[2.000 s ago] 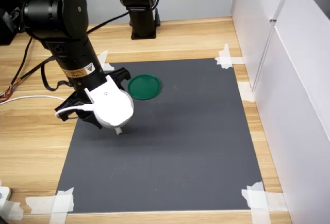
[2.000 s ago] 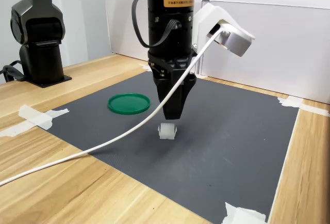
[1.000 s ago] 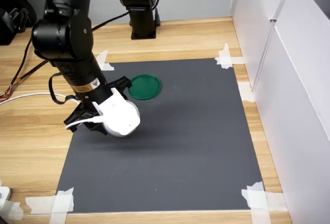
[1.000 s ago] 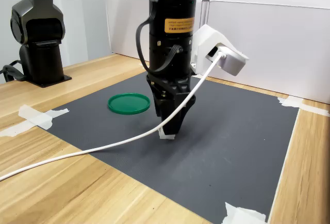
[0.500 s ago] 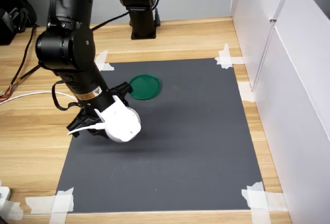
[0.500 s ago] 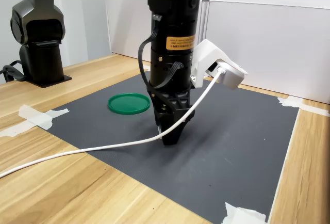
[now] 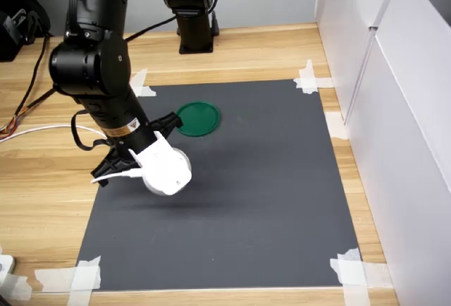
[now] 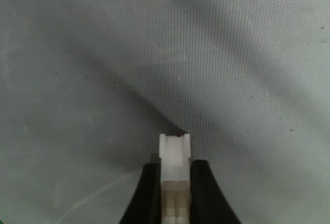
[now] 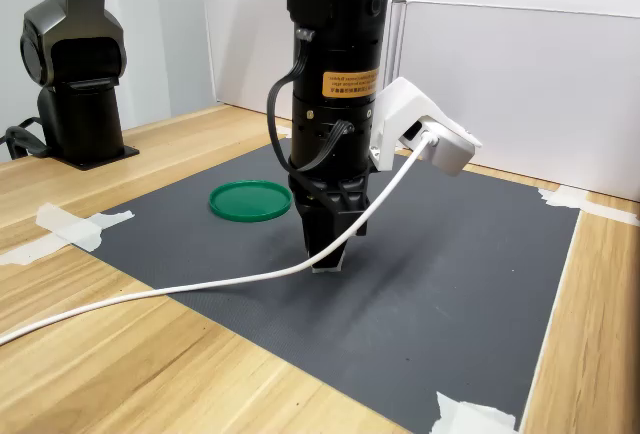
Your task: Grasp a white terminal and put it in the green lid.
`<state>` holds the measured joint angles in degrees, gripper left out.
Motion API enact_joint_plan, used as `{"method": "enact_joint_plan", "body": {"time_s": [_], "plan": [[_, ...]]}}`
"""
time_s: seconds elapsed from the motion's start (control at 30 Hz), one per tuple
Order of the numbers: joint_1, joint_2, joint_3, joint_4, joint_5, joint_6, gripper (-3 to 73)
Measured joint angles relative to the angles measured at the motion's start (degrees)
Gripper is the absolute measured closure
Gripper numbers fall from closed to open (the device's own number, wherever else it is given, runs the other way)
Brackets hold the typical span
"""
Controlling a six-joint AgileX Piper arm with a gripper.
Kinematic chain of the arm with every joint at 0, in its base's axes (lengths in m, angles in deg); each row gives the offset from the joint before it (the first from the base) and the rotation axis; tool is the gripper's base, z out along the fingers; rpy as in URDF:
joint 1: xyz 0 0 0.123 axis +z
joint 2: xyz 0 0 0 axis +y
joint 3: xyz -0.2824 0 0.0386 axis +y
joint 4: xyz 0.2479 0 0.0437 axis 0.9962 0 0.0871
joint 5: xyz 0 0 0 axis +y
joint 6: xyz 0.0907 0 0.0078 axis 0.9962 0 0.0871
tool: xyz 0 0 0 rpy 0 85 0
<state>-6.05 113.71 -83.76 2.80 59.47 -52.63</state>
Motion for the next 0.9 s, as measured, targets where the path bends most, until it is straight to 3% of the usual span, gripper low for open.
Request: {"method": "enact_joint_plan", "body": {"time_s": [0.53,0.9], "plan": [[0.0,-17.3,1.0,2.9,2.8,-1.4,60.9],[0.0,-29.5,19.6,2.9,-2.3,-7.5,60.9]]}}
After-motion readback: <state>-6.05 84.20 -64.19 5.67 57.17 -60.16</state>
